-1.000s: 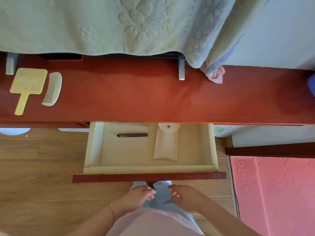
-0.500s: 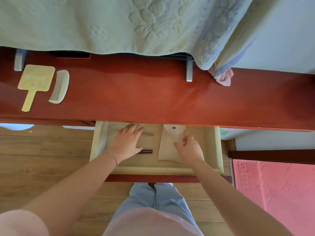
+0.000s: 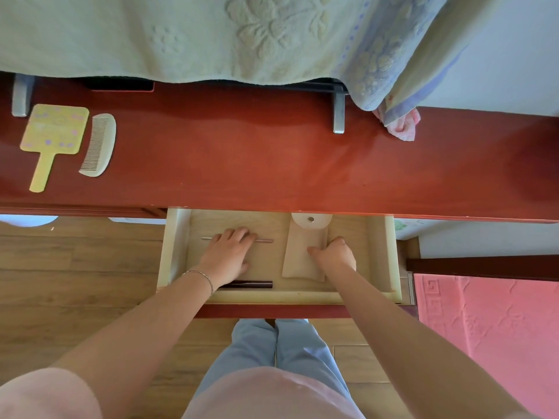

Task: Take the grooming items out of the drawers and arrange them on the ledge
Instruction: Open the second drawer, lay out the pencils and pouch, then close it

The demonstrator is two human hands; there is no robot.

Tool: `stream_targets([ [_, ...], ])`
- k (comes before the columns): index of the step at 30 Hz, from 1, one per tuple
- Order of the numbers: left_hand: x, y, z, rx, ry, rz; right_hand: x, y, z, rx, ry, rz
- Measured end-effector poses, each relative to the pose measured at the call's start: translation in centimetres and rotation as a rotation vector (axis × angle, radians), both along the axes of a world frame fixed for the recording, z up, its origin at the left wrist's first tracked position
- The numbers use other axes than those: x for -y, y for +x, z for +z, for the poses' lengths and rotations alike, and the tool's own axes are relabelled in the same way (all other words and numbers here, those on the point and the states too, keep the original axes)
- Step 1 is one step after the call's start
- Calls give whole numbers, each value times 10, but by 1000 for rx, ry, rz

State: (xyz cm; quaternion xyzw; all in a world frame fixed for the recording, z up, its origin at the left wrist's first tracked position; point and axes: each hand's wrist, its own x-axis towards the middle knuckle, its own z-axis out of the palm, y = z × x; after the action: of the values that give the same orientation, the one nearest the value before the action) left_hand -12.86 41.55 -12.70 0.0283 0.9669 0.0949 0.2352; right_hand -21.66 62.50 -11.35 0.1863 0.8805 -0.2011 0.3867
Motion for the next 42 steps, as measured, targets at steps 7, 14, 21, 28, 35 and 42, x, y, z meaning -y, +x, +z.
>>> stream_targets([
  [7, 3, -7, -3, -13, -93, -3, -1, -1, -7, 9, -25, -27],
  [14, -1, -7, 11, 73, 158, -13, -8, -5, -7, 45, -189, -114],
  [21, -4, -10, 15, 319, 197, -67, -17, -1, -6, 46, -366, -235],
  [28, -10, -11, 12, 520, 59, -116, -24, 1, -7, 51, -397, -260],
  [35, -12, -10, 13, 560, 1, -127, -33, -3, 1, 126, -577, -386],
  [42, -10, -10, 19, 539, 26, -133, -34, -5, 2, 119, -545, -333],
])
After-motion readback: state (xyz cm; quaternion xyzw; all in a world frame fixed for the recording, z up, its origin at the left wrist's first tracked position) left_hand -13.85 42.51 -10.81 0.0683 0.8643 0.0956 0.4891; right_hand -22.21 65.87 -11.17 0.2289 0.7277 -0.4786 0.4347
